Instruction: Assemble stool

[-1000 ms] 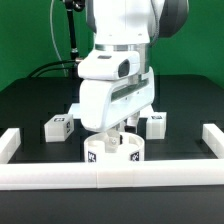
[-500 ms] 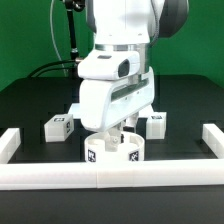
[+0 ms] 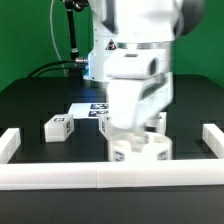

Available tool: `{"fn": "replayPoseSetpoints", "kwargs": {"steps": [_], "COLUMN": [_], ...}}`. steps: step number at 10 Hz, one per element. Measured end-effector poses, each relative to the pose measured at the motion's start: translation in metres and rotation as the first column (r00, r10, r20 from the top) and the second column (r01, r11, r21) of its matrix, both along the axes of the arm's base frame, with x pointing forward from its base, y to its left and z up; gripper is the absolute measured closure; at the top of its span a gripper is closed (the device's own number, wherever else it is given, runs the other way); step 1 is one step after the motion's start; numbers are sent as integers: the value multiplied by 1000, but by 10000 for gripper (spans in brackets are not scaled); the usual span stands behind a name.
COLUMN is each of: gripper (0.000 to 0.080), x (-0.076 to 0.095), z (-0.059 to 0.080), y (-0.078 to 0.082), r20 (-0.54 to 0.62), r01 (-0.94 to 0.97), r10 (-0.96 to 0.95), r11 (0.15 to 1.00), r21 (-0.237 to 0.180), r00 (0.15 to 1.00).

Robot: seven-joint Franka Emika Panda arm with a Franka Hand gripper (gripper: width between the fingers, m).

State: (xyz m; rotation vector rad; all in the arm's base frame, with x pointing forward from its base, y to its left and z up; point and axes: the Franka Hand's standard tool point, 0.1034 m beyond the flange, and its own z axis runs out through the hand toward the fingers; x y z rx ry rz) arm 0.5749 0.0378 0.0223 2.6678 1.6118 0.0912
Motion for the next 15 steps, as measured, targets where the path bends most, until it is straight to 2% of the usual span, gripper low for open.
{"fn": "replayPoseSetpoints", "kwargs": {"steps": [1, 3, 6, 8, 9, 11, 15], "gripper": [479, 479, 479, 479, 479, 478, 478], "x": [1, -3, -2, 9, 10, 12, 11], "z": [0, -4, -4, 0, -2, -4, -4], "y": [13, 9, 12, 38, 43, 69, 72], "r20": [3, 14, 16, 25, 11, 4, 5], "r01": [-9, -22, -25, -67, -70, -63, -69], "r10": [9, 22, 25, 67, 70, 63, 69], "r11": [1000, 1000, 1000, 998, 998, 998, 998], "r21": [1, 2, 2, 4, 3, 9, 9], "r00": [1000, 1000, 1000, 997, 997, 998, 998]}}
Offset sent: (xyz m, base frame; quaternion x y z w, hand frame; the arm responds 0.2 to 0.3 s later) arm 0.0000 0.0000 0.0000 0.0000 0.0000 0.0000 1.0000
